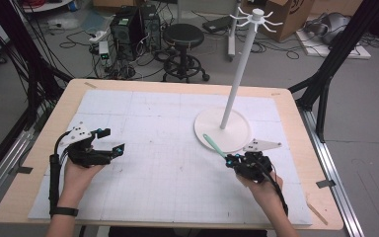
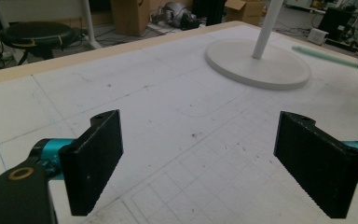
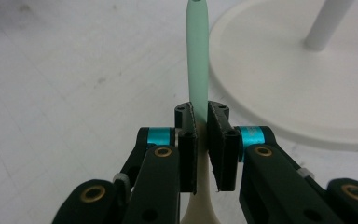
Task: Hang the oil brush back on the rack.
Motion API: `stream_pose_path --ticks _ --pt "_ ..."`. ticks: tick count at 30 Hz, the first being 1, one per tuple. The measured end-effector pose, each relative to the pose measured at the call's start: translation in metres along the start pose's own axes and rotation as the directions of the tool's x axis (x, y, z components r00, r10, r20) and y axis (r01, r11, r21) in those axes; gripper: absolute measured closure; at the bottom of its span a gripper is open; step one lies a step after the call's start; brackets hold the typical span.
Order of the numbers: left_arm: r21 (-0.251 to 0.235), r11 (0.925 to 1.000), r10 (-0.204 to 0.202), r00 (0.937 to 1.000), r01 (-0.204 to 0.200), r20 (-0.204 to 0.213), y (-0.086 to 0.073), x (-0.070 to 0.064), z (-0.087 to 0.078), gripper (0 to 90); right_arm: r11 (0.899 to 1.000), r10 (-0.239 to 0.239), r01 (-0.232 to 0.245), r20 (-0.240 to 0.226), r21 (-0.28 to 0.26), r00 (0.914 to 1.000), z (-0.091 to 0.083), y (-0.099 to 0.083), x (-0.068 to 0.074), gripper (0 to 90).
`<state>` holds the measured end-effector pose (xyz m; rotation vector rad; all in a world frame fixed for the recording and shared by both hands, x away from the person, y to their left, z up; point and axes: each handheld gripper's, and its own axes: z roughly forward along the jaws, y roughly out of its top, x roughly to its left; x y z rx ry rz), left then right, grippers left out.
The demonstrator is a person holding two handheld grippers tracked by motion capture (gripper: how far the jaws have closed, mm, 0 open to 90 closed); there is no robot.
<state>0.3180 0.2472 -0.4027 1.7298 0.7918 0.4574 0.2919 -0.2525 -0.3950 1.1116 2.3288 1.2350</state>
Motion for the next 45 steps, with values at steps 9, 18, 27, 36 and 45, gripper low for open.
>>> stream_pose_path --ticks 9,18,27,36,45 --pt "-0.002 1.0000 0.001 1.0000 -0.001 0.001 0.000 0.000 -0.001 16.0 0.989 0.005 -0.003 0.012 -0.149 0.9999 -0.051 0.032 -0.018 83.2" --pt "0.000 1.0000 -0.001 1.0000 0.001 0.000 0.000 0.001 -0.001 16.0 0.959 -0.011 0.023 0.044 -0.283 0.9990 -0.107 0.073 -0.031 83.1" --pt "-0.003 1.0000 -0.003 1.0000 0.003 0.000 0.000 0.002 -0.001 16.0 0.928 -0.014 0.041 0.074 -0.371 0.9971 -0.148 0.101 -0.040 83.1" --pt "0.000 1.0000 0.000 1.0000 0.000 0.001 0.000 0.002 -0.001 16.0 0.888 -0.014 0.053 0.089 -0.457 0.9959 -0.184 0.121 -0.043 83.1" --pt "-0.002 1.0000 -0.002 1.0000 0.002 0.000 0.000 0.001 -0.001 16.0 0.873 -0.015 0.066 0.108 -0.483 0.9941 -0.197 0.138 -0.042 83.1"
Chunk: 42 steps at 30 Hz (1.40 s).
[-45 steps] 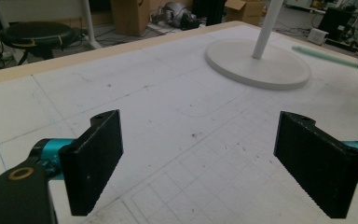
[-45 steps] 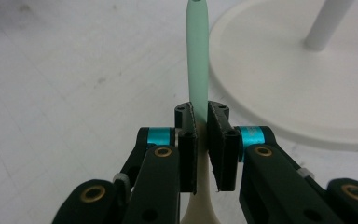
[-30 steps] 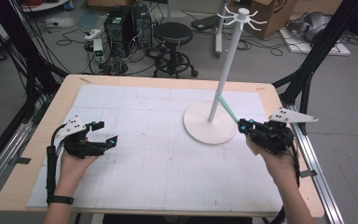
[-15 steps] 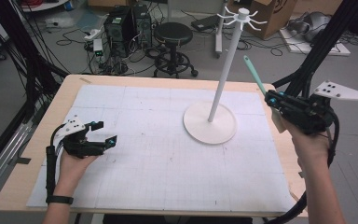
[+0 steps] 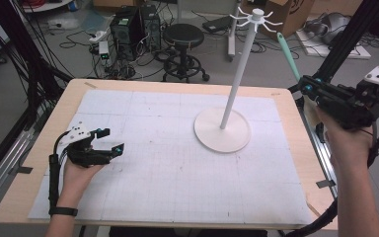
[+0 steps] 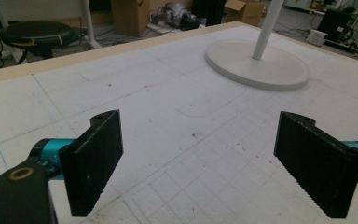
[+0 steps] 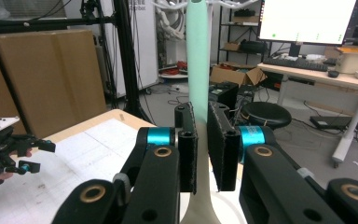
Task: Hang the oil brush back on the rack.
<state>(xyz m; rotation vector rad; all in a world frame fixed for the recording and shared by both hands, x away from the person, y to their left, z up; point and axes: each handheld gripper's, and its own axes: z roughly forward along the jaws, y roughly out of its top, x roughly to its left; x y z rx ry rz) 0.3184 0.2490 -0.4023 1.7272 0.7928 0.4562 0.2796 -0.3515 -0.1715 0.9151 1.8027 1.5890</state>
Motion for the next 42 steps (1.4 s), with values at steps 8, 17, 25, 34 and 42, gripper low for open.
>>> stream_pose_path --ticks 8,17,25,34,42 --pt "-0.004 1.0000 -0.003 1.0000 0.003 -0.001 0.000 0.000 -0.001 16.0 1.000 0.014 -0.014 0.013 0.006 0.9998 0.009 0.004 -0.004 83.1" --pt "-0.004 1.0000 -0.002 1.0000 0.002 -0.001 0.000 0.000 -0.001 16.0 1.000 0.014 -0.014 0.026 0.015 0.9996 0.017 0.003 -0.004 83.0" --pt "-0.001 1.0000 -0.003 1.0000 0.003 -0.001 0.000 0.000 -0.001 16.0 0.999 0.006 -0.007 0.035 0.032 0.9994 0.027 0.003 -0.005 83.0" --pt "0.004 1.0000 -0.002 1.0000 0.002 0.001 0.000 0.000 -0.001 16.0 0.998 0.007 -0.010 0.039 0.060 0.9992 0.043 0.000 -0.007 82.6" --pt "0.006 1.0000 0.000 1.0000 0.000 0.001 0.000 -0.001 -0.001 16.0 0.995 0.016 -0.021 0.045 0.094 0.9989 0.055 -0.004 -0.009 82.0"
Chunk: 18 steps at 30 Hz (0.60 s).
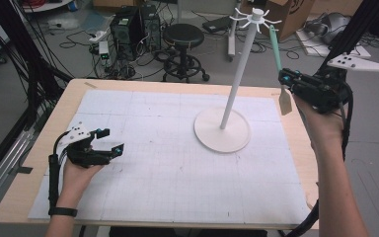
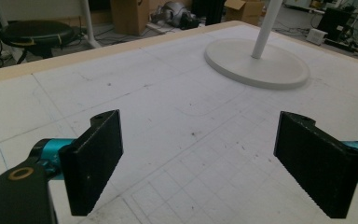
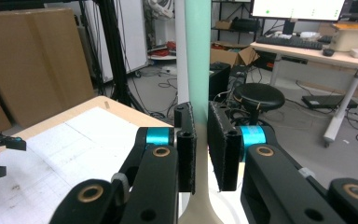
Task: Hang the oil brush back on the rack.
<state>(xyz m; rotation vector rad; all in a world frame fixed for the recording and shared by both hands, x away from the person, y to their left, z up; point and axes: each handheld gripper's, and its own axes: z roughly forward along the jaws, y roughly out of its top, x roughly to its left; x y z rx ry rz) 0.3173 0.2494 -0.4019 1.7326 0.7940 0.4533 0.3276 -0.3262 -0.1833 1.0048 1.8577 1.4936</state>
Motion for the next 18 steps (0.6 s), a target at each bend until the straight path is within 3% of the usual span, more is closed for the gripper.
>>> stream_pose_path --ticks 4,5,14,18 --pt "0.000 1.0000 0.001 1.0000 -0.001 -0.001 0.000 0.000 0.000 16.0 1.000 -0.008 0.008 0.003 0.026 1.0000 0.006 -0.002 0.000 79.6" --pt "-0.001 1.0000 0.002 1.0000 -0.002 -0.001 0.000 0.000 -0.001 16.0 0.999 -0.013 0.012 0.013 0.030 0.9998 0.007 -0.003 0.001 71.9" --pt "-0.003 1.0000 0.003 1.0000 -0.003 -0.003 0.000 0.000 -0.002 16.0 0.999 -0.018 0.018 -0.012 0.040 0.9998 0.001 -0.013 -0.001 52.9" --pt "0.000 1.0000 0.003 1.0000 -0.003 -0.001 0.000 0.000 -0.002 16.0 0.998 -0.035 0.037 -0.036 0.046 0.9987 -0.005 -0.029 -0.001 43.1"
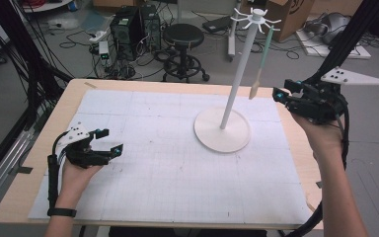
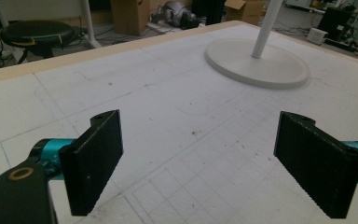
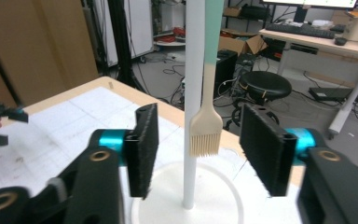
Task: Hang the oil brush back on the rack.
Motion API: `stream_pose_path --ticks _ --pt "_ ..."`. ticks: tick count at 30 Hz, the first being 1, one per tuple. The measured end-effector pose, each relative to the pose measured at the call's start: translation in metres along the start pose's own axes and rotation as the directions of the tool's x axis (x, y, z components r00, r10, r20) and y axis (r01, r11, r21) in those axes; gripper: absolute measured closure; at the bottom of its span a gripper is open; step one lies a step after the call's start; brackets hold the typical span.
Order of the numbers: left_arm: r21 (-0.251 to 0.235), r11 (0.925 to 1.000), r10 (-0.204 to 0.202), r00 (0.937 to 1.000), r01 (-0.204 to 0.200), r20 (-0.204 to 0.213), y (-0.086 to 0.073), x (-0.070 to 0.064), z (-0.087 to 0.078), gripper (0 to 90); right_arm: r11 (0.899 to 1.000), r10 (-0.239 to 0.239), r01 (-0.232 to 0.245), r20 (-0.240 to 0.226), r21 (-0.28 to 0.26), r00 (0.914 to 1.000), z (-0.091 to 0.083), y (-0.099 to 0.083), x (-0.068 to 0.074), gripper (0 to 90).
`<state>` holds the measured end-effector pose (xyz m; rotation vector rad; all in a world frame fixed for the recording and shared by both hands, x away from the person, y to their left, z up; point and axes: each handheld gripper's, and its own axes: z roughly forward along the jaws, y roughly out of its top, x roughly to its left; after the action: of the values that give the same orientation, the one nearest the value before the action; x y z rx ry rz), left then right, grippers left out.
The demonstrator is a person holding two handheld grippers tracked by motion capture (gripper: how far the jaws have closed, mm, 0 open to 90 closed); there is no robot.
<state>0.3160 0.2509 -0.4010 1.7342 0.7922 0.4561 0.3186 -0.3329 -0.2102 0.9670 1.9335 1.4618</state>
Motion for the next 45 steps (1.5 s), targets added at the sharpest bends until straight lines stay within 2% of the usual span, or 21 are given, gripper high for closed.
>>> stream_pose_path --ticks 4,6,7,8,9,11,13,16,17,18,19,20,21,26,27,29,31,33,36,38,45 --pt "0.005 1.0000 0.003 1.0000 -0.003 -0.004 0.000 -0.001 0.000 16.0 1.000 -0.004 0.005 -0.019 0.008 0.9998 -0.002 -0.014 -0.002 38.9" --pt "0.007 1.0000 0.006 1.0000 -0.006 -0.005 0.000 -0.001 0.000 16.0 1.000 -0.005 0.005 -0.027 0.016 0.9996 -0.004 -0.025 -0.002 35.9" --pt "0.011 0.9999 0.007 1.0000 -0.007 -0.006 0.000 -0.001 0.000 16.0 1.000 -0.007 0.008 -0.037 0.024 0.9993 -0.005 -0.038 -0.003 34.1" --pt "0.011 0.9999 0.007 1.0000 -0.007 -0.006 0.000 -0.001 0.000 16.0 1.000 -0.007 0.008 -0.037 0.024 0.9993 -0.005 -0.038 -0.003 34.1" --pt "0.013 0.9999 0.009 0.9999 -0.009 -0.006 0.000 -0.001 0.000 16.0 0.999 -0.010 0.011 -0.042 0.035 0.9991 -0.005 -0.052 -0.004 32.5" --pt "0.013 0.9999 0.011 0.9999 -0.011 -0.008 0.000 0.000 0.000 16.0 0.999 -0.008 0.009 -0.042 0.039 0.9991 -0.006 -0.058 -0.005 31.5" --pt "0.013 0.9999 0.008 0.9999 -0.008 -0.007 -0.001 -0.001 0.000 16.0 0.999 0.008 -0.007 -0.035 0.041 0.9993 -0.008 -0.079 -0.007 29.3" --pt "0.017 0.9998 0.010 0.9999 -0.010 -0.008 -0.001 -0.001 0.000 16.0 0.999 0.018 -0.017 -0.025 0.045 0.9995 -0.009 -0.093 -0.008 26.8" --pt "0.019 0.9997 0.012 0.9999 -0.012 -0.008 -0.001 -0.001 0.001 16.0 0.998 0.034 -0.033 -0.021 0.056 0.9992 -0.009 -0.106 -0.010 25.6" --pt "0.019 0.9997 0.012 0.9999 -0.012 -0.008 -0.001 -0.001 0.001 16.0 0.998 0.034 -0.033 -0.021 0.056 0.9992 -0.009 -0.106 -0.010 25.6" --pt "0.017 0.9998 0.010 0.9999 -0.010 -0.008 -0.001 -0.001 0.001 16.0 0.997 0.051 -0.051 -0.013 0.061 0.9986 -0.008 -0.118 -0.011 23.6" --pt "0.017 0.9998 0.010 0.9999 -0.010 -0.008 -0.001 -0.001 0.001 16.0 0.997 0.051 -0.051 -0.013 0.061 0.9986 -0.008 -0.118 -0.011 23.6" --pt "0.015 0.9999 0.005 0.9999 -0.005 -0.010 -0.001 -0.001 0.001 16.0 0.996 0.061 -0.060 -0.009 0.069 0.9981 -0.007 -0.129 -0.012 21.6" --pt "-0.014 0.9997 -0.018 0.9995 0.018 -0.024 0.001 0.003 -0.001 16.0 0.993 0.085 -0.084 -0.005 0.080 0.9964 -0.004 -0.151 -0.013 20.0" --pt "-0.013 0.9997 -0.020 0.9992 0.020 -0.035 0.001 0.005 -0.003 16.0 0.991 0.097 -0.096 -0.001 0.098 0.9953 -0.002 -0.162 -0.012 18.8" --pt "-0.005 0.9998 -0.021 0.9991 0.020 -0.037 0.000 0.005 -0.004 16.0 0.990 0.096 -0.096 0.002 0.104 0.9954 -0.002 -0.167 -0.012 18.6" --pt "0.028 0.9996 0.002 0.9989 -0.001 -0.047 0.000 0.004 -0.006 15.9 0.987 0.105 -0.106 0.008 0.117 0.9944 0.001 -0.182 -0.010 16.9" --pt "0.029 0.9995 0.017 0.9983 -0.015 -0.055 -0.001 0.003 -0.008 15.7 0.985 0.107 -0.107 0.013 0.132 0.9942 0.004 -0.192 -0.009 15.5" --pt "0.018 0.9997 0.018 0.9981 -0.016 -0.058 -0.004 0.004 -0.011 15.8 0.982 0.108 -0.109 0.014 0.156 0.9941 0.009 -0.204 -0.008 15.5" --pt "0.026 0.9994 0.022 0.9977 -0.021 -0.064 -0.006 0.004 -0.012 15.8 0.980 0.097 -0.101 0.035 0.171 0.9947 0.010 -0.208 -0.006 15.3" --pt "0.040 0.9991 0.014 0.9966 -0.010 -0.081 -0.015 0.006 -0.016 15.8 0.980 0.098 -0.106 0.057 0.169 0.9936 0.007 -0.221 -0.005 15.2"
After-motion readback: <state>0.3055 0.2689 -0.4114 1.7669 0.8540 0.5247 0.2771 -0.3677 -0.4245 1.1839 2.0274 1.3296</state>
